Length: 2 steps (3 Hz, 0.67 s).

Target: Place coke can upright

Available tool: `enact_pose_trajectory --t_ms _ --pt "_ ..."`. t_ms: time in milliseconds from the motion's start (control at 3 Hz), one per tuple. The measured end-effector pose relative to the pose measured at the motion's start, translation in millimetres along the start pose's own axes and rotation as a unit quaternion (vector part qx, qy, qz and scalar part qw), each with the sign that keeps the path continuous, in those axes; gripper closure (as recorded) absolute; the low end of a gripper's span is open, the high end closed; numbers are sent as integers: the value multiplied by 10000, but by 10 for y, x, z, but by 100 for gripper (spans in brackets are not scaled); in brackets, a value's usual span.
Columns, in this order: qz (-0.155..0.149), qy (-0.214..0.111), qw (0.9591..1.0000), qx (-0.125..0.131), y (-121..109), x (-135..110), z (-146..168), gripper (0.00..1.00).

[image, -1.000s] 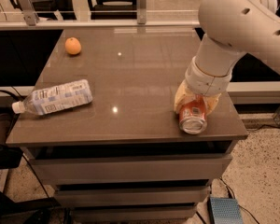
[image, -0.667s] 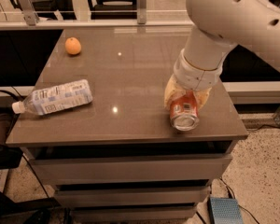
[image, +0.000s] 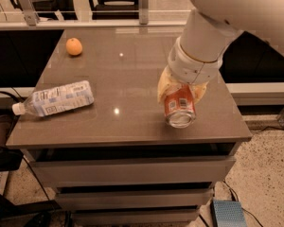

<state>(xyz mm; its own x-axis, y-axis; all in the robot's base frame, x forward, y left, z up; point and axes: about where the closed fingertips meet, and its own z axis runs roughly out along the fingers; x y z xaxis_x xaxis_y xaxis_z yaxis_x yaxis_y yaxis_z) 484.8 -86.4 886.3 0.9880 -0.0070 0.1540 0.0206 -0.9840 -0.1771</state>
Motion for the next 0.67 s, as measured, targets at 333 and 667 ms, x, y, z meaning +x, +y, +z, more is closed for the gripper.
enact_pose_trajectory --t_ms 333,667 --pt "22 256 9994 215 24 -35 -29 100" --pt "-77 778 9956 523 135 -304 -90 100"
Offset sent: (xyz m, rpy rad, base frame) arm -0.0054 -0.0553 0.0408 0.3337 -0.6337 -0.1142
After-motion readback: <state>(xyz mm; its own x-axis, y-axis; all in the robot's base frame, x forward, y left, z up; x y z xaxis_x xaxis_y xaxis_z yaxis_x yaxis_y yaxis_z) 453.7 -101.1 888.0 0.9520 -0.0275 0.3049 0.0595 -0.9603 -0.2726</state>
